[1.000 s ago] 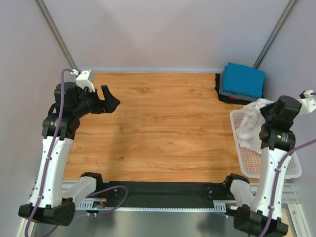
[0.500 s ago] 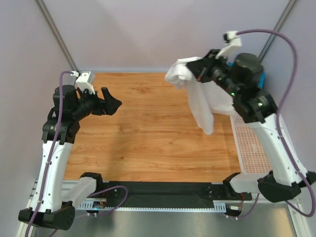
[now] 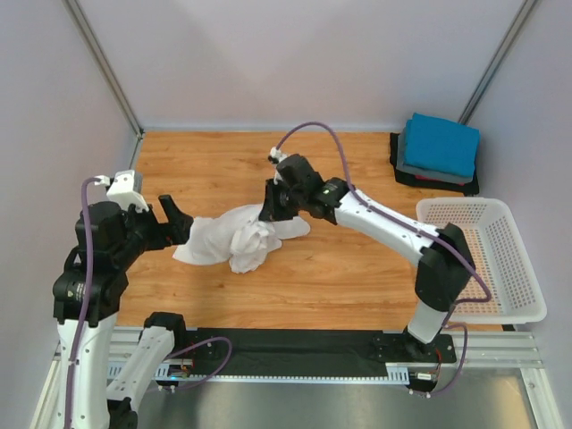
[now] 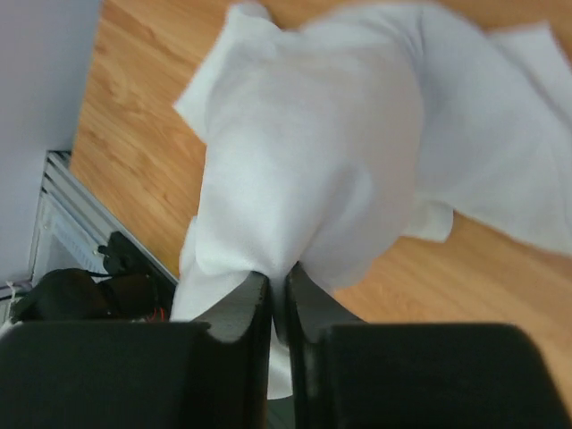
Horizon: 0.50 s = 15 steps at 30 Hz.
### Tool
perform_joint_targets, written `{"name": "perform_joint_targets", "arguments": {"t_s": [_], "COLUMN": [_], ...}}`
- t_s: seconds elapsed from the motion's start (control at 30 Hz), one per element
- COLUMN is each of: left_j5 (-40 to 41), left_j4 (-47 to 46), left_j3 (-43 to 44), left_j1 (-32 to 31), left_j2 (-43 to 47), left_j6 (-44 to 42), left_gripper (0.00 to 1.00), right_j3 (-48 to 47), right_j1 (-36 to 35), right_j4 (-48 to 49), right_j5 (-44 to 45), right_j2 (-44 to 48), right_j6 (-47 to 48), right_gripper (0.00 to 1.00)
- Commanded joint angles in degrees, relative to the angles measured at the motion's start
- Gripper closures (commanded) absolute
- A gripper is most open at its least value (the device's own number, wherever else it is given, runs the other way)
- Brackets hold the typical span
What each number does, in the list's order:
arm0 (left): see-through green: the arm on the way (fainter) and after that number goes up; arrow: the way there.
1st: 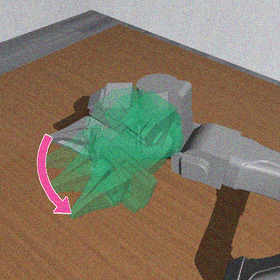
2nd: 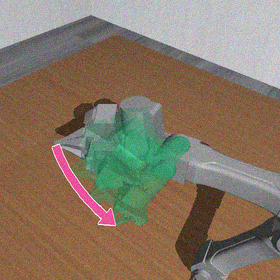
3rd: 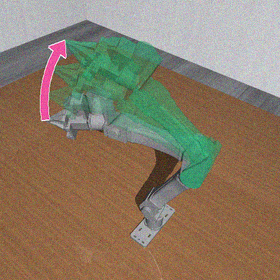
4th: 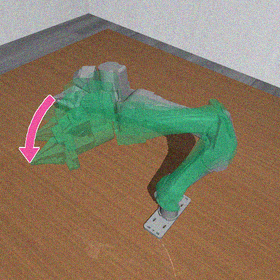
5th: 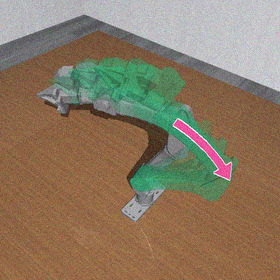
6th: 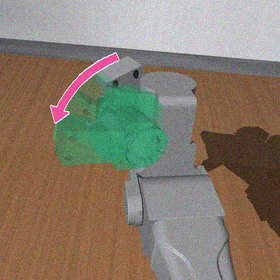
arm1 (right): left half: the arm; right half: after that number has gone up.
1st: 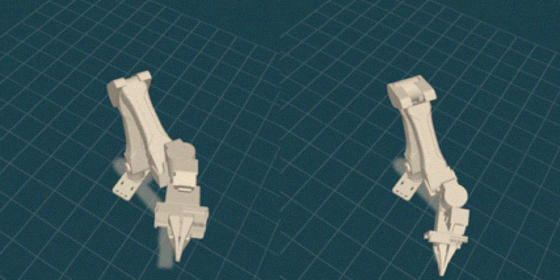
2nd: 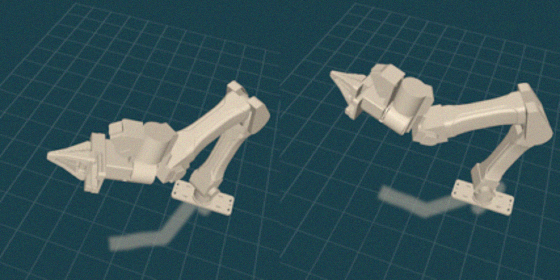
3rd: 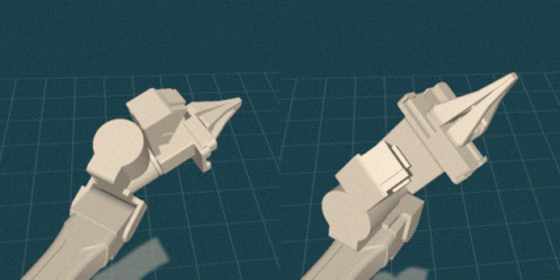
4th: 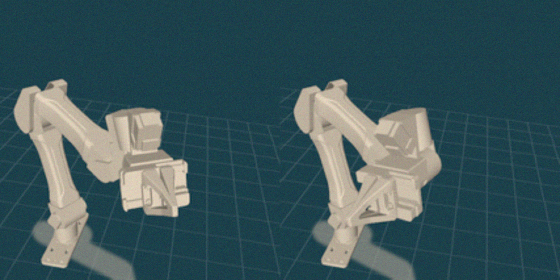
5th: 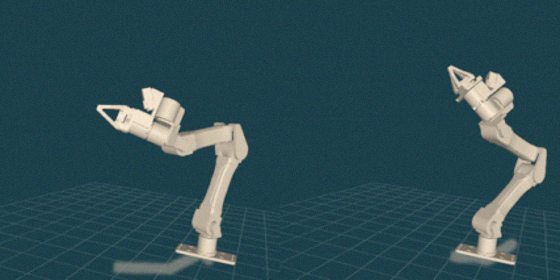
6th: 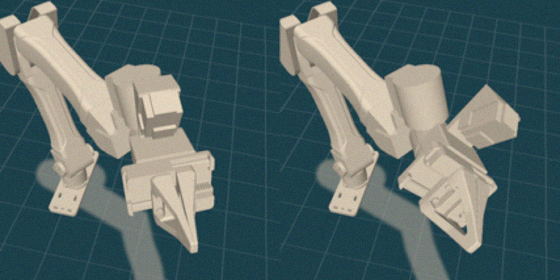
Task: Fold and stack the t-shirts
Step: Move the tshirt to the center of the board
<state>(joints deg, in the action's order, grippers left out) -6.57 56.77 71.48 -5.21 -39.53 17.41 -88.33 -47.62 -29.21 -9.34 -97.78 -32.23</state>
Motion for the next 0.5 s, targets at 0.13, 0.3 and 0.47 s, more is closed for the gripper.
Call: {"name": "perform_joint_targets", "arguments": {"t_s": [0.13,0.3,0.47], "left_j5": [-7.99,-13.74,-14.0], "left_j4": [-0.85,-13.44,-22.46], "left_j3": [-15.82,-28.75,-34.65], "left_j1": [0.12,0.03,-2.69], "left_j2": [0.5,4.19,4.72], "left_j6": [20.54,30.31,35.05], "left_gripper": [0.04,0.06,0.06], "right_j3": [7.12,9.49,12.48], "right_j1": [-0.64,1.82,9.46], "right_j4": [-6.29,-9.89,-13.41], "right_j5": [-2.45,0.9,0.99], "right_j2": [-7.26,-0.32,9.07], "right_j6": [-6.27,-3.37,-0.3], "right_gripper": [0.38,0.15,0.12]}}
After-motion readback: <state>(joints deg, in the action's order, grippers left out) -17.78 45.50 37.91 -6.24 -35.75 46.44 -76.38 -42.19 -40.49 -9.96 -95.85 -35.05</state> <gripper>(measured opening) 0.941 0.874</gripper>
